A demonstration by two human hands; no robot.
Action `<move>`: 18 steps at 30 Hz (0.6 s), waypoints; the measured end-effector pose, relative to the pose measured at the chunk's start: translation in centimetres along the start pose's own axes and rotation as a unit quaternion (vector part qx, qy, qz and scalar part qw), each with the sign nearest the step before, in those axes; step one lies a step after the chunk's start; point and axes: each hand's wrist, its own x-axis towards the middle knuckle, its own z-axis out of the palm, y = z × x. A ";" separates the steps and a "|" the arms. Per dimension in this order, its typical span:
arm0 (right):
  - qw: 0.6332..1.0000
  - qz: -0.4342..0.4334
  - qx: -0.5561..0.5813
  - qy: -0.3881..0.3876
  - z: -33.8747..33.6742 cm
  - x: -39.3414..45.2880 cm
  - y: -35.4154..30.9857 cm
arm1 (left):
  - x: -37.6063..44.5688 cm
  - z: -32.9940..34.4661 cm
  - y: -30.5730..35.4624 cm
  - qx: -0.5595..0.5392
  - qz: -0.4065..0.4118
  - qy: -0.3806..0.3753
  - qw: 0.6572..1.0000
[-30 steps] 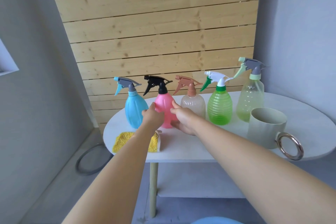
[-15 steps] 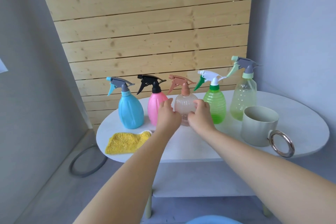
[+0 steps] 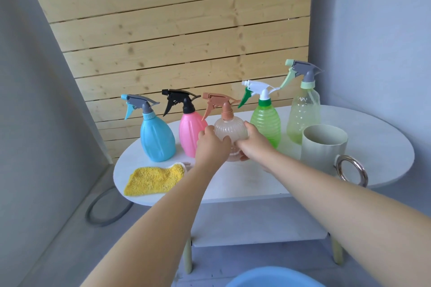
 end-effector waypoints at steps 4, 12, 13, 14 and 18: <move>0.999 -0.026 -0.030 0.009 -1.0 -2.1 0.6 | -2.5 -0.9 -0.1 -0.031 -0.011 -0.013 0.999; 0.997 -0.070 -0.019 -0.013 -4.0 -8.9 1.8 | -10.0 -3.3 -0.2 -0.136 -0.025 -0.044 0.989; 0.997 -0.068 0.009 -0.042 -4.4 -10.2 2.0 | -11.4 -3.7 -0.1 -0.159 -0.027 -0.053 0.986; 0.995 -0.066 0.040 -0.068 -4.8 -11.1 2.3 | -12.3 -3.8 -0.1 -0.176 -0.026 -0.062 0.982; 0.992 -0.062 0.060 -0.094 -5.5 -14.5 3.0 | -15.6 -4.4 0.2 -0.212 -0.029 -0.090 0.973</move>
